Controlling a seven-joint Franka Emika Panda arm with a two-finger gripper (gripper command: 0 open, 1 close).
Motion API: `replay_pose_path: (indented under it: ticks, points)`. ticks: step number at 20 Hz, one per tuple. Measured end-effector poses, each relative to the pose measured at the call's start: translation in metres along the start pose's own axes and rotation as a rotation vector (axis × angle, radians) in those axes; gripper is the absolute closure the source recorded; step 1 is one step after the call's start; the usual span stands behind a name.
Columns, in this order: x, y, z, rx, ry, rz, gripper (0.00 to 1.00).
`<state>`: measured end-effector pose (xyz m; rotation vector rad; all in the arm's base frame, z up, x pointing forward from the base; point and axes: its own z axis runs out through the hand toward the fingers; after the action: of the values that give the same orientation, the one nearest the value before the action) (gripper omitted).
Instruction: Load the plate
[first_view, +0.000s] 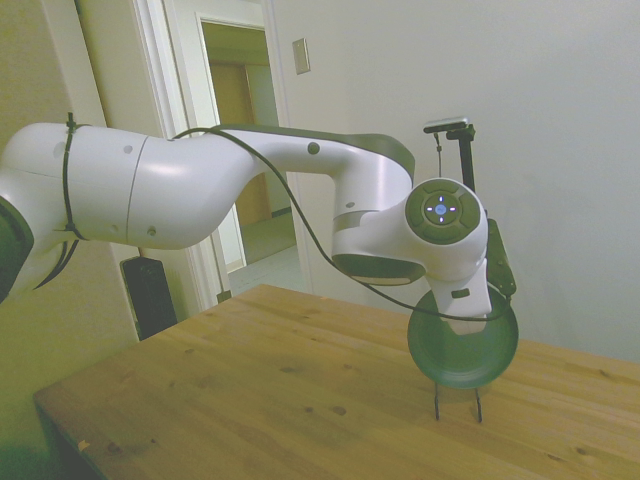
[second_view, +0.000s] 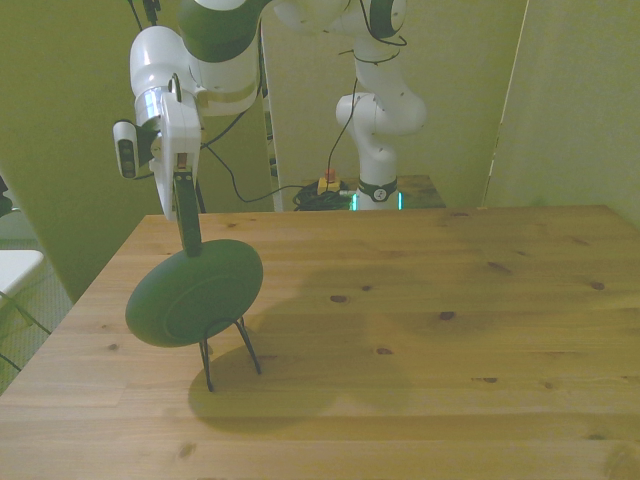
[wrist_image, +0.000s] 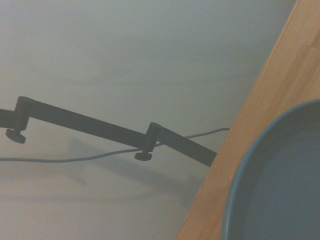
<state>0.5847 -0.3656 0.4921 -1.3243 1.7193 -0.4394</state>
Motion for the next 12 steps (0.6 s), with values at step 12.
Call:
replay_pose_path:
  ticks: [12]
  points:
    - [0.002, 0.013, 0.013, -0.001, 0.013, -0.021, 1.0]
